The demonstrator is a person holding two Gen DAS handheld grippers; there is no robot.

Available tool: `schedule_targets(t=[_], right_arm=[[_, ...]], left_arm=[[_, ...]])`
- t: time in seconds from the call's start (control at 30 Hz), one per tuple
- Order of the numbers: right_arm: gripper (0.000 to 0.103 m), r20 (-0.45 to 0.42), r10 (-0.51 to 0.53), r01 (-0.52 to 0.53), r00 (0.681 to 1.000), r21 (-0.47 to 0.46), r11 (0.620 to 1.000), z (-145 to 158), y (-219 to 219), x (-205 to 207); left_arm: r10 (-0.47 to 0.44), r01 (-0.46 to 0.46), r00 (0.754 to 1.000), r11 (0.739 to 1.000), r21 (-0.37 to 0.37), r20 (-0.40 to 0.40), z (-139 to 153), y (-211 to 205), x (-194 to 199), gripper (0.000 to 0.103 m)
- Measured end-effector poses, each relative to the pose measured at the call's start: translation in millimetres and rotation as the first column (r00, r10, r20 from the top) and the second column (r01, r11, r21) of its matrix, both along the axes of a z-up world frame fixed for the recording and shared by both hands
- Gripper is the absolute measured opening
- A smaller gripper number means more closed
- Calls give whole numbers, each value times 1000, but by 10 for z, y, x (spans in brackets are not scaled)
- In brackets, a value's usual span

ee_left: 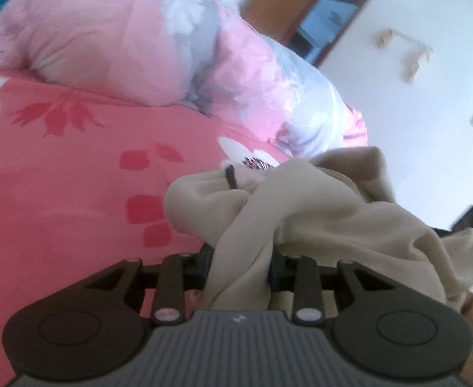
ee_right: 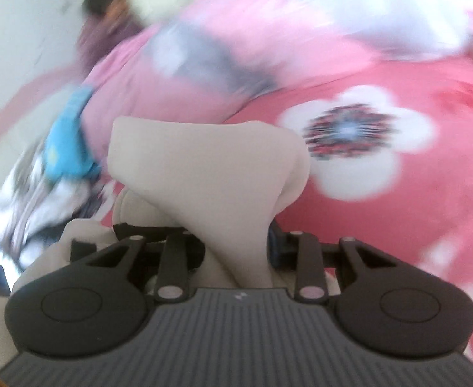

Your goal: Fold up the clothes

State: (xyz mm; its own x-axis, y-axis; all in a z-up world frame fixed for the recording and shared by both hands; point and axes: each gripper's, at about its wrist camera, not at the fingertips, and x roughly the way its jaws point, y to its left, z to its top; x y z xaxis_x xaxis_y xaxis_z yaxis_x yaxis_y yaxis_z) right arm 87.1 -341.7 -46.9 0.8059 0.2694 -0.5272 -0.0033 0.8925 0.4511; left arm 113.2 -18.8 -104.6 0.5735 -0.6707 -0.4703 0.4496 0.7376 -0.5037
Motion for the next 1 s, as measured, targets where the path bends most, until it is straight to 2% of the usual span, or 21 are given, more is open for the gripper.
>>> schedule_targets(t=[0.13,0.17,0.27,0.47,0.57,0.63,0.73,1.0], right_arm=[[30,-32,-98,98,995,-21,995,-186,-82,-210],[32,-50,-110,109,993,-15,994,-232,-107,-213],[38,-75,-116,119,990,39,992,-302,-208,-195],[50,-78,-101,108,992,95,990,-295,-328,-303],[54,-69,-101,109,992,127,986,-301,-412,-381],[63,-59,-110,117,992,140,983,-274,-454,-453],[67,-43,-138,143,989,168,975,-217,-556,-582],[73,-17,-244,241,970,243,940,-268,-924,-1002]], left_arm=[[7,0,997,996,88,-73,-103,-157,20,48],[19,-12,997,997,81,-79,-92,-100,-20,49],[54,-48,994,997,59,-96,-60,71,-138,61],[96,-97,989,995,-3,-110,147,345,-265,66],[41,-40,996,999,10,-85,263,319,-455,74],[-7,8,998,1000,25,-68,337,286,-594,82],[-69,73,996,994,78,-57,376,179,-829,90],[-83,86,996,961,264,-22,292,-183,-1061,89]])
